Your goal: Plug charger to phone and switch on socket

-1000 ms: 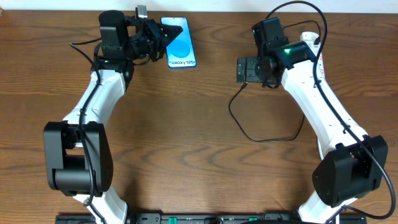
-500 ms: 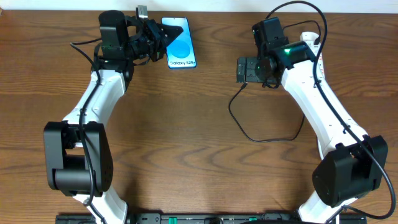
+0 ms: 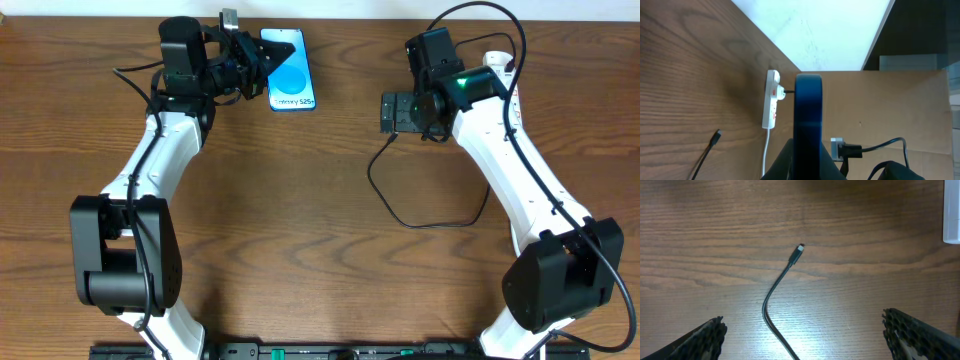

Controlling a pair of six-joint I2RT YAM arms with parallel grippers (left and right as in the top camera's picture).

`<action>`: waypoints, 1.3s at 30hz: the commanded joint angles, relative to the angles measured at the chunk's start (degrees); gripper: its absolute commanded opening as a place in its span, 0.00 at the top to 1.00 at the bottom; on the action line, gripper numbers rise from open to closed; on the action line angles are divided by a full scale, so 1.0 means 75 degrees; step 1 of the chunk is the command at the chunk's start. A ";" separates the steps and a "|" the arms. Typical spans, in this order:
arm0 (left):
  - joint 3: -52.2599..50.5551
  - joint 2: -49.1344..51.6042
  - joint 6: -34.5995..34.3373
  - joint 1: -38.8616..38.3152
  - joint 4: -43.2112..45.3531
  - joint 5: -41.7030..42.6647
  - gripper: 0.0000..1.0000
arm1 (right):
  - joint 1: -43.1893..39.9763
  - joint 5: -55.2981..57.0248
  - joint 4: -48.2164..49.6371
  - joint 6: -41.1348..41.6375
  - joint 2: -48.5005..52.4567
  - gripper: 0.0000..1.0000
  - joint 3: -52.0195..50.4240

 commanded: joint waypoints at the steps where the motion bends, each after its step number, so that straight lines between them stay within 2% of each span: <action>1: 0.0093 -0.0087 0.0064 0.0020 0.0061 0.0227 0.93 | 0.0114 0.0119 -0.0026 -0.0032 -0.0184 0.01 -0.0032; 39: 0.0093 -0.0087 0.0099 0.0020 0.0061 0.0629 0.92 | 0.0224 0.0119 -0.0026 -0.0032 -0.0184 0.01 -0.0032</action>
